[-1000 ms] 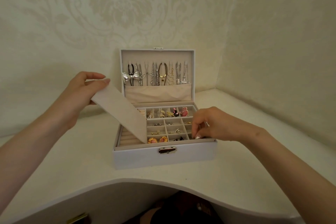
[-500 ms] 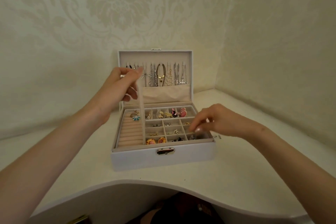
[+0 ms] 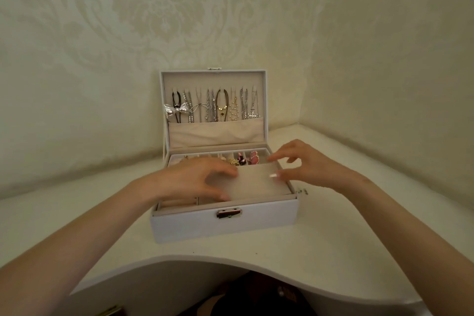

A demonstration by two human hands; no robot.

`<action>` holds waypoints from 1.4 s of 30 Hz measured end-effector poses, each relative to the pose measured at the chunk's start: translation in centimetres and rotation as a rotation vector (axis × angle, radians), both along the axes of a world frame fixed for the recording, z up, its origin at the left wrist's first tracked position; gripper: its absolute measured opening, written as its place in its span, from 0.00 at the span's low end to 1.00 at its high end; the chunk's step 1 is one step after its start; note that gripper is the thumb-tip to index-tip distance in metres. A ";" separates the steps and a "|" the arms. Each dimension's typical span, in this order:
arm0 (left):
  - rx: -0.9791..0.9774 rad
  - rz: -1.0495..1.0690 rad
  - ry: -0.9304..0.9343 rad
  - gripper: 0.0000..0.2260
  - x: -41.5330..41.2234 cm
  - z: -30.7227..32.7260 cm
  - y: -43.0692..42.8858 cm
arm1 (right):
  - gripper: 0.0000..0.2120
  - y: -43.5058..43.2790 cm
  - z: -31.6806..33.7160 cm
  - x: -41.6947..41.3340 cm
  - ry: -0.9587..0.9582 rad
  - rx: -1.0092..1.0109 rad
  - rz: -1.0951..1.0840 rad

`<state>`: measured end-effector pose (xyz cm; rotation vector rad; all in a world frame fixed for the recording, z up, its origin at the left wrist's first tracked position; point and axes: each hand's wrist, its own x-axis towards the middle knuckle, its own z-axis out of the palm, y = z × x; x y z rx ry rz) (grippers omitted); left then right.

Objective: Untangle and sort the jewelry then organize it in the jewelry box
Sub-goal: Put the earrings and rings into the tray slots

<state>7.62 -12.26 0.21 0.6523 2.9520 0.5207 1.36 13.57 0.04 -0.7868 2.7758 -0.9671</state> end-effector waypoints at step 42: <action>-0.418 -0.177 -0.134 0.20 -12.3 -2.1 17.0 | 0.08 5.4 -6.0 -2.8 -0.009 -0.105 -0.214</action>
